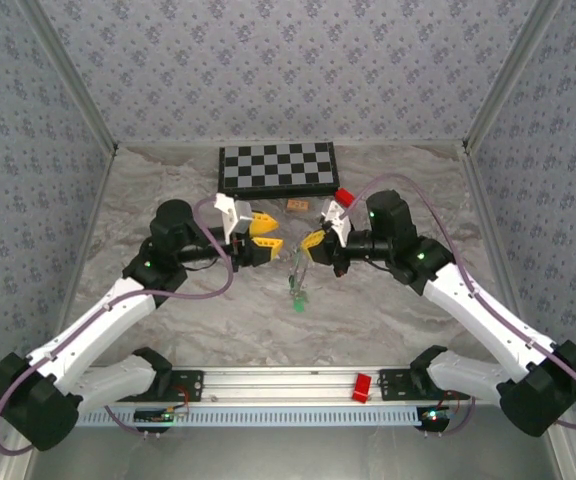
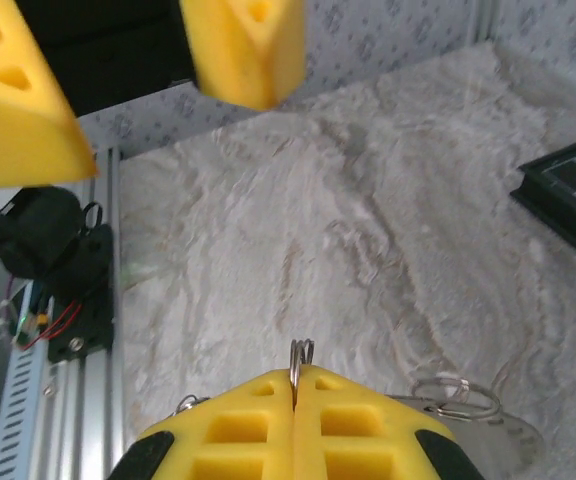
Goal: Put the keys on the keyring
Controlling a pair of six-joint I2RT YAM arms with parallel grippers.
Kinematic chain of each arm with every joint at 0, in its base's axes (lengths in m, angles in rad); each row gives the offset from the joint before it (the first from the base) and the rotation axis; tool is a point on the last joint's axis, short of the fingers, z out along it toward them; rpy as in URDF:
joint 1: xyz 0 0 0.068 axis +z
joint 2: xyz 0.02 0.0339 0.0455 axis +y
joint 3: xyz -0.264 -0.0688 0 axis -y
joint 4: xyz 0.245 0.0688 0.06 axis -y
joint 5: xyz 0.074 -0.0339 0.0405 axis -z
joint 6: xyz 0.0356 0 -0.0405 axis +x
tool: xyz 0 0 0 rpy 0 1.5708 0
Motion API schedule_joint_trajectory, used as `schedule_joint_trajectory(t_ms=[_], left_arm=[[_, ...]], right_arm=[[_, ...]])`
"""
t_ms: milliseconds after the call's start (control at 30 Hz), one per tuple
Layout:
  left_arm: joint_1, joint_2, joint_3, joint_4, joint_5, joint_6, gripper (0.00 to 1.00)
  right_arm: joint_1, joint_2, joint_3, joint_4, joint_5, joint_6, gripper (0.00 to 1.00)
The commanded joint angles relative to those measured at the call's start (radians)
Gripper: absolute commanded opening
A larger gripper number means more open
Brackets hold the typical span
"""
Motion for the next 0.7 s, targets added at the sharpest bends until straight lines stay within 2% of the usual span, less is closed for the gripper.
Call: schedule_joint_trajectory(t_ms=[0, 100, 300, 433, 667], left_arm=[[0.007, -0.006, -0.012, 0.083, -0.038, -0.068, 0.45], [0.006, 0.01, -0.015, 0.093, -0.052, -0.09, 0.46], [0.008, 0.049, -0.01, 0.13, -0.074, -0.142, 0.43], [0.014, 0.073, 0.001, 0.159, -0.102, -0.186, 0.41], [0.014, 0.097, 0.018, 0.181, -0.051, -0.203, 0.41]], right_arm=[[-0.018, -0.046, -0.07, 0.328, -0.044, 0.136, 0.0], [-0.027, -0.055, -0.123, 0.497, -0.061, 0.206, 0.0], [-0.033, -0.04, -0.156, 0.702, -0.093, 0.299, 0.0], [-0.032, -0.027, -0.159, 0.764, -0.101, 0.334, 0.0], [-0.034, -0.004, -0.158, 0.8, -0.122, 0.36, 0.0]])
